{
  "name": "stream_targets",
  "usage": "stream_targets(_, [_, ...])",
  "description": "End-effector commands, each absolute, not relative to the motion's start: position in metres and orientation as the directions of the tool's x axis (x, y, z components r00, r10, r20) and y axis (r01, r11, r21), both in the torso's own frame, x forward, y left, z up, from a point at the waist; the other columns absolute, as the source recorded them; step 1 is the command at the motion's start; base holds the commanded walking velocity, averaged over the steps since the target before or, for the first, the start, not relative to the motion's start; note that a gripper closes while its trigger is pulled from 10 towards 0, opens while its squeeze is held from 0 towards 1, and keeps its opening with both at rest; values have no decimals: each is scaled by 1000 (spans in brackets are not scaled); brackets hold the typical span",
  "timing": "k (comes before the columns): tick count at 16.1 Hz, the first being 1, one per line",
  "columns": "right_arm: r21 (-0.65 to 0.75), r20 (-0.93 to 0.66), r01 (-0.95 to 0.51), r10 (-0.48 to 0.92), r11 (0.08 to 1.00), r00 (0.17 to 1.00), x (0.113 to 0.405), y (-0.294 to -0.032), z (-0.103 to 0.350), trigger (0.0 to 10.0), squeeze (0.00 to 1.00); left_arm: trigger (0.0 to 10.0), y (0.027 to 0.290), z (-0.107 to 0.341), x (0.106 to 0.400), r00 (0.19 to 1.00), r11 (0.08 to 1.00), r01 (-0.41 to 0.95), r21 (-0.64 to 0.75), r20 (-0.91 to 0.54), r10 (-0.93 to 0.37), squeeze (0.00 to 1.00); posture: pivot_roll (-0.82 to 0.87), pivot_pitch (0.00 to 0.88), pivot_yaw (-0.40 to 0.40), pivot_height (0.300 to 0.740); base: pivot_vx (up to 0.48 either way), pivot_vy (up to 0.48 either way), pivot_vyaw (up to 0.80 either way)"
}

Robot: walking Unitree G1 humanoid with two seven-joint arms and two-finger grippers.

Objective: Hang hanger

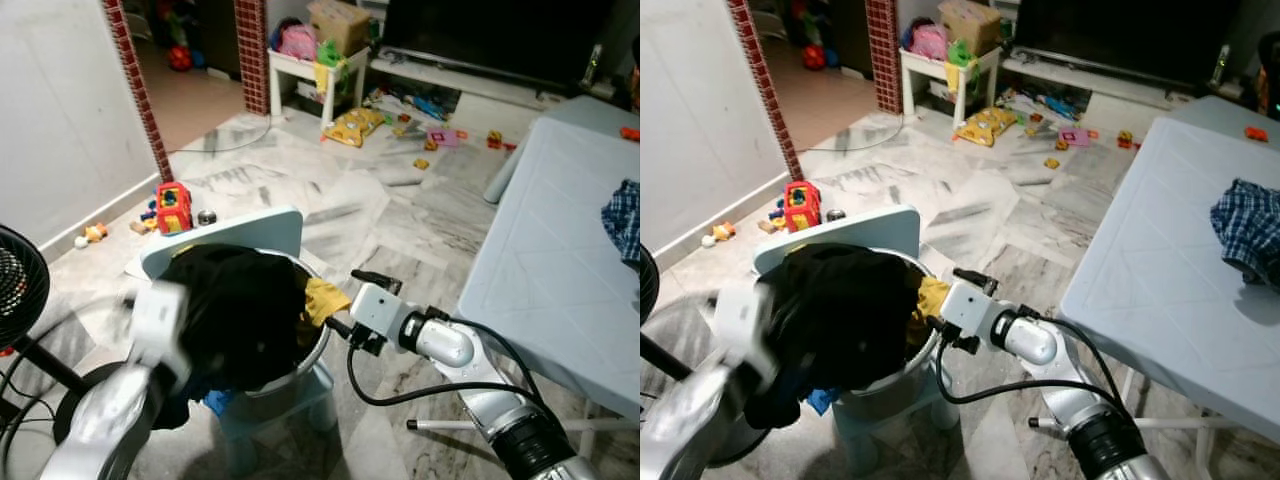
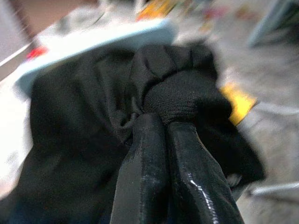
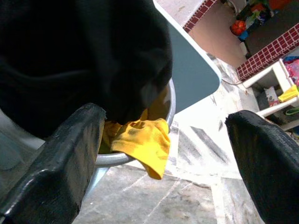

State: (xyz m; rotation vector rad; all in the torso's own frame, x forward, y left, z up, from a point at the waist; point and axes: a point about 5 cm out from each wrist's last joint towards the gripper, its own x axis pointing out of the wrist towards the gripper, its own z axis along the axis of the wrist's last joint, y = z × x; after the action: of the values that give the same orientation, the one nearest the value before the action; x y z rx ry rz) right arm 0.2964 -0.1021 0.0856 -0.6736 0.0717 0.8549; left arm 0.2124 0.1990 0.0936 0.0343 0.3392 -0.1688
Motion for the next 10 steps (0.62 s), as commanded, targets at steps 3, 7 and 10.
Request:
stream_targets(3, [-527,-319,-714,672,460,668,298,-102,86,10000,0,0,211,95,194,943,991,49,122,-332,-6,0,-51,22,-26,740,0,0,0])
stream_targets(7, [-526,-313,-712,673,464,670,300,-100,86,10000,0,4078,210,68,180,902,989,66,135,-431,-2,0,-54,21,-27,740,0,0,0])
stream_targets(10, [-529,-314,-710,669,466,673,301,-101,86,10000,0,10000,211,59,186,893,977,131,166,-447,-44,0,-56,19,-25,740,0,0,0])
